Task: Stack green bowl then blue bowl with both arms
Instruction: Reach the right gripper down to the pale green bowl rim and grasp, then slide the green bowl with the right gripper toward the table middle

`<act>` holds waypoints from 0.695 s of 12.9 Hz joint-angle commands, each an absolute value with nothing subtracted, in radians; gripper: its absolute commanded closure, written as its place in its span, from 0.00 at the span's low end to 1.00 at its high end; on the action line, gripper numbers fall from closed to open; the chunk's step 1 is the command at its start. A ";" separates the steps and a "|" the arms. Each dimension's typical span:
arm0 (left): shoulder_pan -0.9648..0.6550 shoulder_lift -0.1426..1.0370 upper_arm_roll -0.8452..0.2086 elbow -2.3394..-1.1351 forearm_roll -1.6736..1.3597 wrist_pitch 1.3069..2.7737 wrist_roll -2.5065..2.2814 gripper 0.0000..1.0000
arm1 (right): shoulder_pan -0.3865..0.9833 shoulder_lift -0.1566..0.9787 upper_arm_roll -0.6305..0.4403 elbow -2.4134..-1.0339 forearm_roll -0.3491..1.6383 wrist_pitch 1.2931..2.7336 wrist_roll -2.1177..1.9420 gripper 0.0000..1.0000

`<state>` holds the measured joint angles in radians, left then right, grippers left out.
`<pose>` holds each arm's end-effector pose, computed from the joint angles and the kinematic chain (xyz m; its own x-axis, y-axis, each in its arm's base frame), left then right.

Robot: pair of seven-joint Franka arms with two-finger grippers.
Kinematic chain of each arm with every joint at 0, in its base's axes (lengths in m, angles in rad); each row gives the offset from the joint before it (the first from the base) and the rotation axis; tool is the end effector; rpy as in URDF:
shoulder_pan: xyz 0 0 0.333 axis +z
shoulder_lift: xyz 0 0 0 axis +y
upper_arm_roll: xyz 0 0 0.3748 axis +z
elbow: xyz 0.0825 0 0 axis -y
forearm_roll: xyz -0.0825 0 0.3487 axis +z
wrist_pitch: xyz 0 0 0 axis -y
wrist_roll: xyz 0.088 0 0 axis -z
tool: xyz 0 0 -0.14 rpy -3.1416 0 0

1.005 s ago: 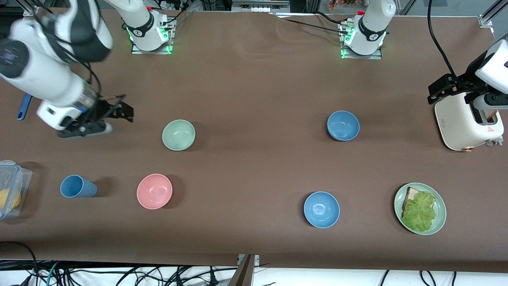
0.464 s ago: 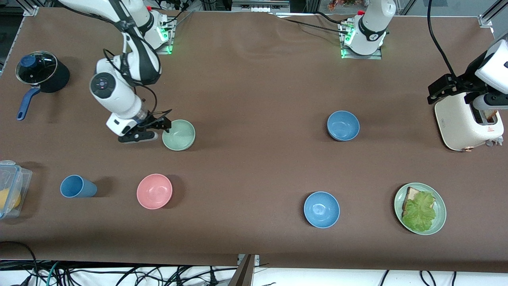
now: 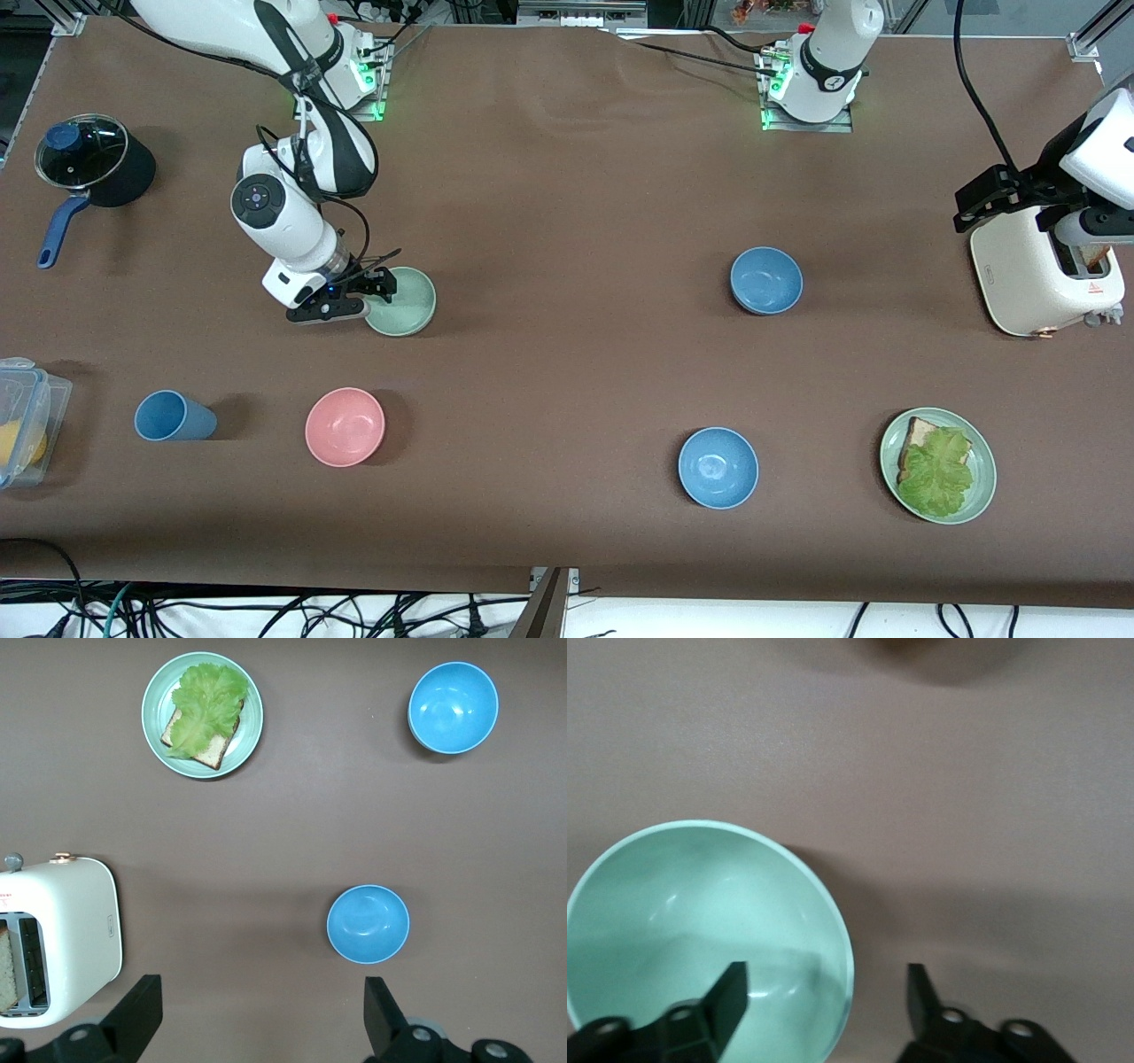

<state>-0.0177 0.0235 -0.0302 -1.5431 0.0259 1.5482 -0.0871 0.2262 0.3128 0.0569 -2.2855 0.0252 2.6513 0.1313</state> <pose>0.5246 -0.0212 0.6482 0.9991 0.0397 -0.0161 0.0393 -0.9989 -0.0267 0.5187 0.1501 0.2735 0.9909 0.1253 0.0485 0.1271 -0.9912 -0.0372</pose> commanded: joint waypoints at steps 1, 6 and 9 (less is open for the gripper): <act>-0.015 0.040 -0.032 -1.508 0.051 1.525 -0.083 0.00 | 0.219 0.337 0.063 -2.295 0.034 2.689 0.173 0.52; -0.015 0.040 -0.032 -1.508 0.051 1.525 -0.084 0.00 | 0.219 0.331 0.066 -2.273 0.032 2.654 0.205 1.00; -0.015 0.040 -0.032 -1.508 0.051 1.525 -0.084 0.00 | 0.222 0.339 0.104 -2.096 0.037 2.441 0.247 1.00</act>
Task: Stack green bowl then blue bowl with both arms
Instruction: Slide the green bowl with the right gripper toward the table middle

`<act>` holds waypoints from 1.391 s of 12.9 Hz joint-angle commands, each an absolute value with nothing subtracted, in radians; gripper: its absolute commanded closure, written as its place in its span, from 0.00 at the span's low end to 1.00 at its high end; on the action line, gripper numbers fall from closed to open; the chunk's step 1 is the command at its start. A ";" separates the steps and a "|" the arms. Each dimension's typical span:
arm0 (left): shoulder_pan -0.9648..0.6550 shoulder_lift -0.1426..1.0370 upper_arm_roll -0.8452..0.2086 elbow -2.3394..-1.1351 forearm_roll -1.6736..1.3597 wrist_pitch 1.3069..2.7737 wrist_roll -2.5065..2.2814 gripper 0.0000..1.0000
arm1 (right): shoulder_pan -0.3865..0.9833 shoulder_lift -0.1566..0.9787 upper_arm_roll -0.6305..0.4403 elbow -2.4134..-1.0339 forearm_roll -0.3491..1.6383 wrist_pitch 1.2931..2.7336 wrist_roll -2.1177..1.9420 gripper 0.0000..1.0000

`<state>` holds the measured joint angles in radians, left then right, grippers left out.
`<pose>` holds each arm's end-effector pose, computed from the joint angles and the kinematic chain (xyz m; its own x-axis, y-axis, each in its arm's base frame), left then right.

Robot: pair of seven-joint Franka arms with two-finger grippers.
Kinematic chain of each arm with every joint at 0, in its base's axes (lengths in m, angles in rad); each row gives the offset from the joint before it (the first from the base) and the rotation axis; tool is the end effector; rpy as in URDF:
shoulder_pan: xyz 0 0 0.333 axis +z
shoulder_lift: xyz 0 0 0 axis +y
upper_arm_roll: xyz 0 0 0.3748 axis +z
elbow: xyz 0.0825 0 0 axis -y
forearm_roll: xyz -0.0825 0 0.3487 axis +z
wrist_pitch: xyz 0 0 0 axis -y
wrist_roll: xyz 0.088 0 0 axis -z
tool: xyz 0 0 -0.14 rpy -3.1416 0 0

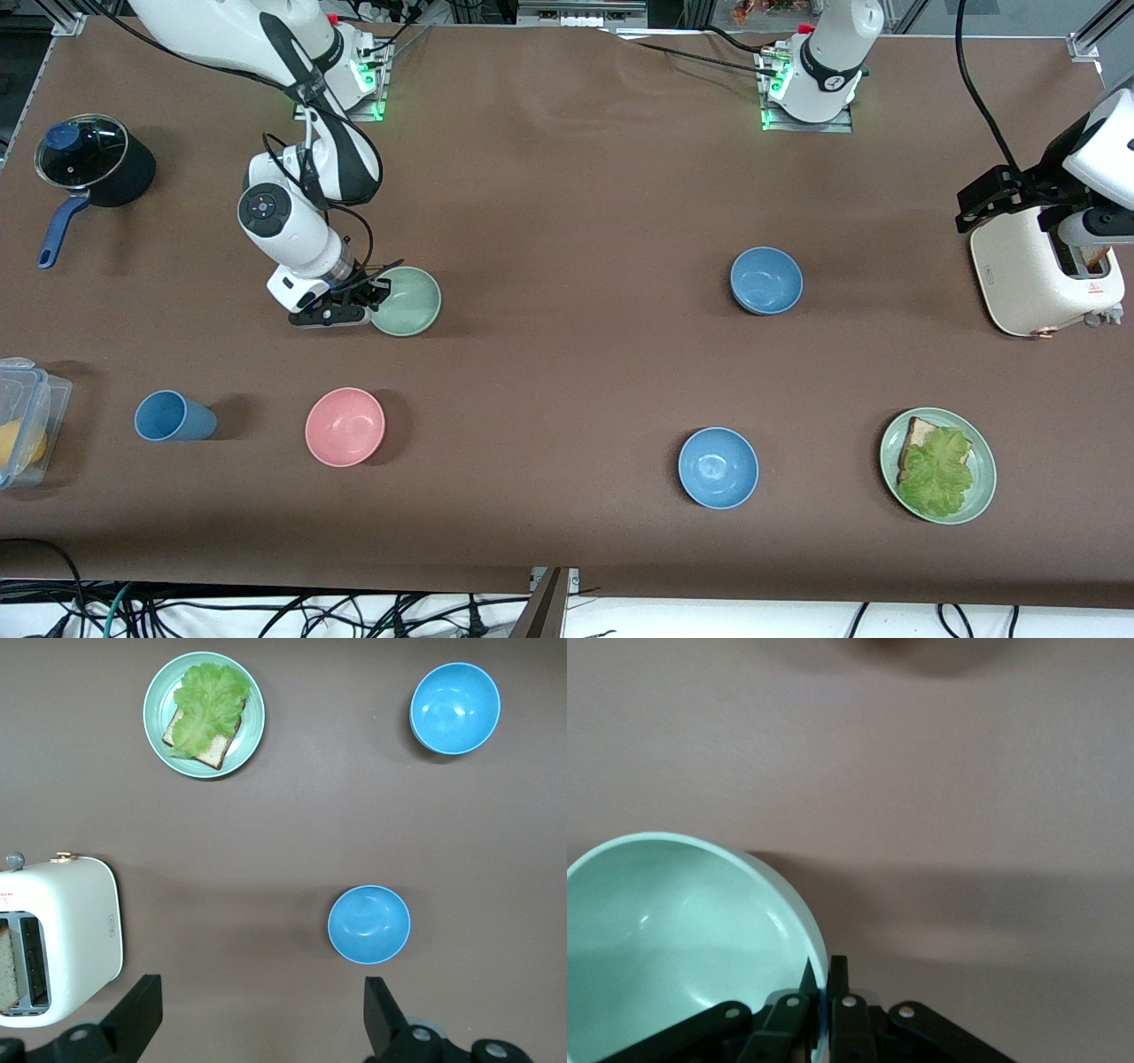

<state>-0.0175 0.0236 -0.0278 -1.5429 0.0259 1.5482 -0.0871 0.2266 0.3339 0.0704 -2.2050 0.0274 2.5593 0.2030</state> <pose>0.5247 -0.0199 0.6482 0.9990 0.0423 -0.0160 0.0419 -0.9988 -0.0267 0.5331 0.1622 0.2818 0.9977 0.0668 0.0123 0.0673 -0.9969 -0.0419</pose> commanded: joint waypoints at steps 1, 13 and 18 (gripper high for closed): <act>-0.015 0.040 -0.032 -1.508 0.051 1.525 -0.084 0.00 | 0.229 0.348 0.135 -2.027 0.050 2.404 0.297 1.00; -0.015 0.041 -0.032 -1.508 0.051 1.525 -0.087 0.00 | 0.666 0.831 0.175 -1.394 -0.038 2.395 1.072 1.00; -0.015 0.041 -0.035 -1.508 0.051 1.525 -0.087 0.00 | 0.730 0.862 0.104 -1.396 -0.038 2.444 1.101 0.06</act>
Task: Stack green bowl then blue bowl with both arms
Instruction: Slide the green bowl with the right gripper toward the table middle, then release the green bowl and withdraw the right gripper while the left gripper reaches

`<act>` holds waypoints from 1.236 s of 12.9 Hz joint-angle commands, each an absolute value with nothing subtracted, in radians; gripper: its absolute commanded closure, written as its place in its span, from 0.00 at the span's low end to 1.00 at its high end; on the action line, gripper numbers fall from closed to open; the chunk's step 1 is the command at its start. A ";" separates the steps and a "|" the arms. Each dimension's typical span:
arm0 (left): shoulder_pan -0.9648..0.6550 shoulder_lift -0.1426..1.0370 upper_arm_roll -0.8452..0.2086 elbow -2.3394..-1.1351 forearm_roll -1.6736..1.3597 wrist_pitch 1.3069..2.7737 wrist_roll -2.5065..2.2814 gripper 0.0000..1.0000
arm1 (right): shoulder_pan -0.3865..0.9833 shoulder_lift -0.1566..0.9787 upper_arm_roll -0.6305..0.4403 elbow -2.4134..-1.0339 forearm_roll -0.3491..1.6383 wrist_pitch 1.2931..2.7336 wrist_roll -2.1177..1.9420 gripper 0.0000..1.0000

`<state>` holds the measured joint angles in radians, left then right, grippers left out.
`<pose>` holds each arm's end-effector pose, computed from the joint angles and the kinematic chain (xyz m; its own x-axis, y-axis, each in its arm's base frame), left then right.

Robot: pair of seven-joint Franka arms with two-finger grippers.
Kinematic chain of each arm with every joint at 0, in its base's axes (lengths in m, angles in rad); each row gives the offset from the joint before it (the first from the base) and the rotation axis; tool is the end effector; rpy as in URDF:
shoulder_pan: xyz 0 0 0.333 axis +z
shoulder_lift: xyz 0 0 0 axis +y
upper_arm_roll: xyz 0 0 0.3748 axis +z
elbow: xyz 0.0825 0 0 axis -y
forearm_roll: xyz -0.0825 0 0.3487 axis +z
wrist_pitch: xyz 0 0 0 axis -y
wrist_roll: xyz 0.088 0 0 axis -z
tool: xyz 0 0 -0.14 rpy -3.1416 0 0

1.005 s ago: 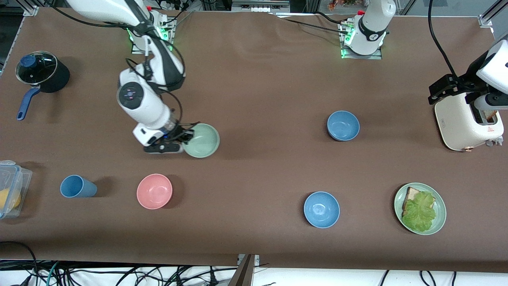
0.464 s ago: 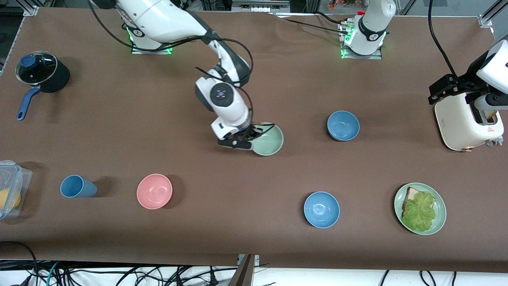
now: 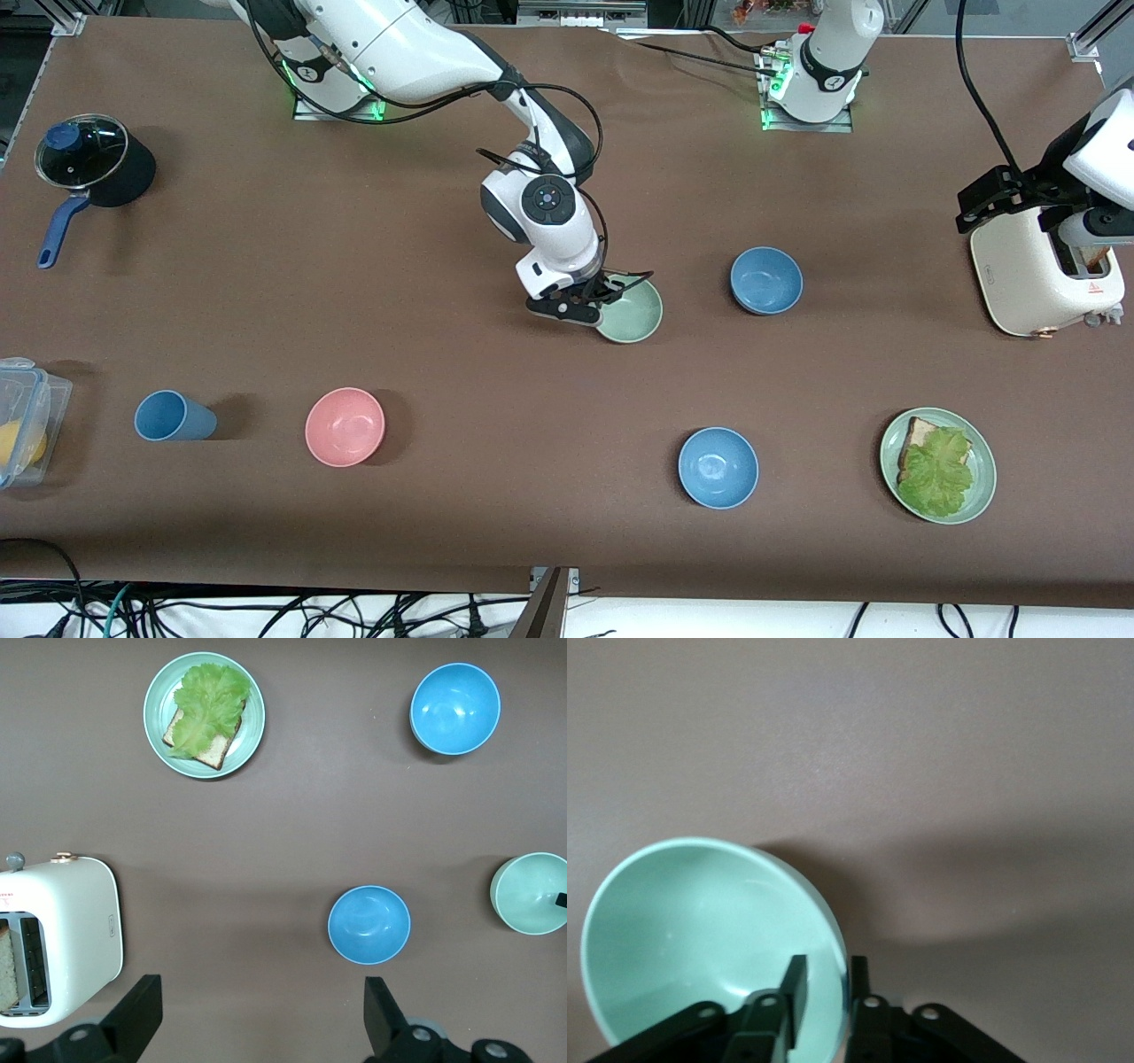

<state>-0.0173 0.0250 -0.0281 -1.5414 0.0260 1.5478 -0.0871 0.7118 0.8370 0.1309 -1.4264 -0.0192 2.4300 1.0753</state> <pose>0.5252 -0.0199 0.6481 0.9990 0.0423 -0.0163 0.0418 -0.9988 -0.0268 0.5272 0.5544 0.2437 0.9634 -0.2679 0.0088 -0.2615 -0.9465 -0.1891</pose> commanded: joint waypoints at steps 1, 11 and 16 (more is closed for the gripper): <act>-0.015 0.041 -0.035 -1.508 0.051 1.526 -0.087 0.00 | 0.729 0.851 0.091 -1.394 -0.038 2.435 1.092 0.02; -0.070 0.122 -0.054 -1.512 0.011 1.520 -0.077 0.00 | 0.284 0.465 0.040 -1.318 0.073 1.789 0.428 0.01; -0.100 0.322 -0.061 -1.540 0.011 1.373 -0.074 0.00 | 0.176 0.212 -0.006 -1.483 0.098 1.645 0.216 0.01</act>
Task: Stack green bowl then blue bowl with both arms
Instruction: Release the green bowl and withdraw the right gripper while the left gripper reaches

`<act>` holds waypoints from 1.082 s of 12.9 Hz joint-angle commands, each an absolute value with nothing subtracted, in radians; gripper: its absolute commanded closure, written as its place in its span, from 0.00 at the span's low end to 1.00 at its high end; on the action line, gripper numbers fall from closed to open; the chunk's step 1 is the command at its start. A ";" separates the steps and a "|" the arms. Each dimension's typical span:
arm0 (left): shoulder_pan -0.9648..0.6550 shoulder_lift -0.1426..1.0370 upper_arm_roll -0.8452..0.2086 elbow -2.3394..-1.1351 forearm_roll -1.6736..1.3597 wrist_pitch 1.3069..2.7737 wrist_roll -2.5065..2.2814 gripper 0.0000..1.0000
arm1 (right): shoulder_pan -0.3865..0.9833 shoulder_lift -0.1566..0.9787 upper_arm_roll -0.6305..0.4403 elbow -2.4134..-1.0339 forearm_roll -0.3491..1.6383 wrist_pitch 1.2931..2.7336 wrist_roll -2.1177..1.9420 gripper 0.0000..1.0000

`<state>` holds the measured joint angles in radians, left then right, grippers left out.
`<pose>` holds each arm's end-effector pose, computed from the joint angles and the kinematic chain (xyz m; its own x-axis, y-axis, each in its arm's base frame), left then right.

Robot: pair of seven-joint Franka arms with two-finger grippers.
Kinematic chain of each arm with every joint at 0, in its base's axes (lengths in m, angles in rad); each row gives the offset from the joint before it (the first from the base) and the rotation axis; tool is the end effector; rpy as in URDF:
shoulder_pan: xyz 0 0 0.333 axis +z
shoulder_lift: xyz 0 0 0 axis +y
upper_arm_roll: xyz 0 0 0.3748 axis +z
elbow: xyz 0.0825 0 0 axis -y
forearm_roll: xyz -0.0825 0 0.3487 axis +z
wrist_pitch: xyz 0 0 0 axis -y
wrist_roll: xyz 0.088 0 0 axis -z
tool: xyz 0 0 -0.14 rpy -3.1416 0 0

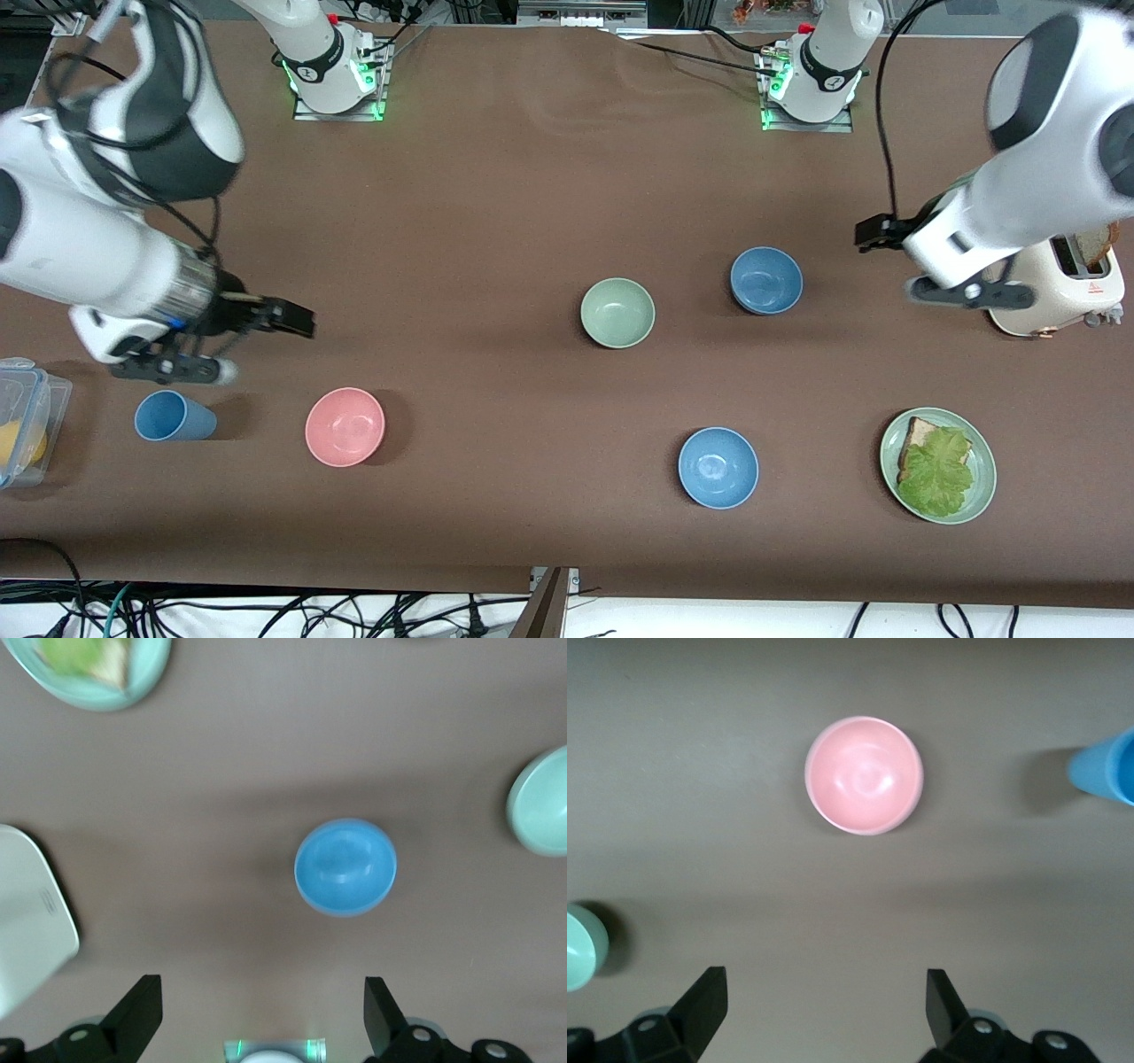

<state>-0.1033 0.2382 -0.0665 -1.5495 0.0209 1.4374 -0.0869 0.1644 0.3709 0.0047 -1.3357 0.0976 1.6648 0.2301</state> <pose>0.5545 -0.0878 0.5218 0.9372 -0.0735 -0.3410 -0.0906 -0.9953 -0.0344 0.6402 0.1217 0.5440 0.9956 -0.0695 -0.0635 -0.0749 -0.9935 -0.0860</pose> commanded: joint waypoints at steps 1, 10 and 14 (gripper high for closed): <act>-0.094 0.366 -0.060 -1.563 0.012 1.371 -0.074 0.00 | 0.176 0.152 -0.006 -1.555 0.077 1.655 0.207 0.01; 0.002 0.419 -0.061 -1.928 0.008 1.948 0.172 0.00 | 0.179 0.060 -0.002 -1.632 0.003 1.605 0.126 0.01; 0.002 0.408 -0.083 -2.052 -0.008 2.124 0.173 0.00 | 0.176 0.019 -0.008 -1.631 0.003 1.529 0.112 0.01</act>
<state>0.0007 0.4617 -0.0781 -1.9663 0.0179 2.0582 0.1468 0.1735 0.0611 -0.0035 -1.6238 0.0164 1.5614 0.1310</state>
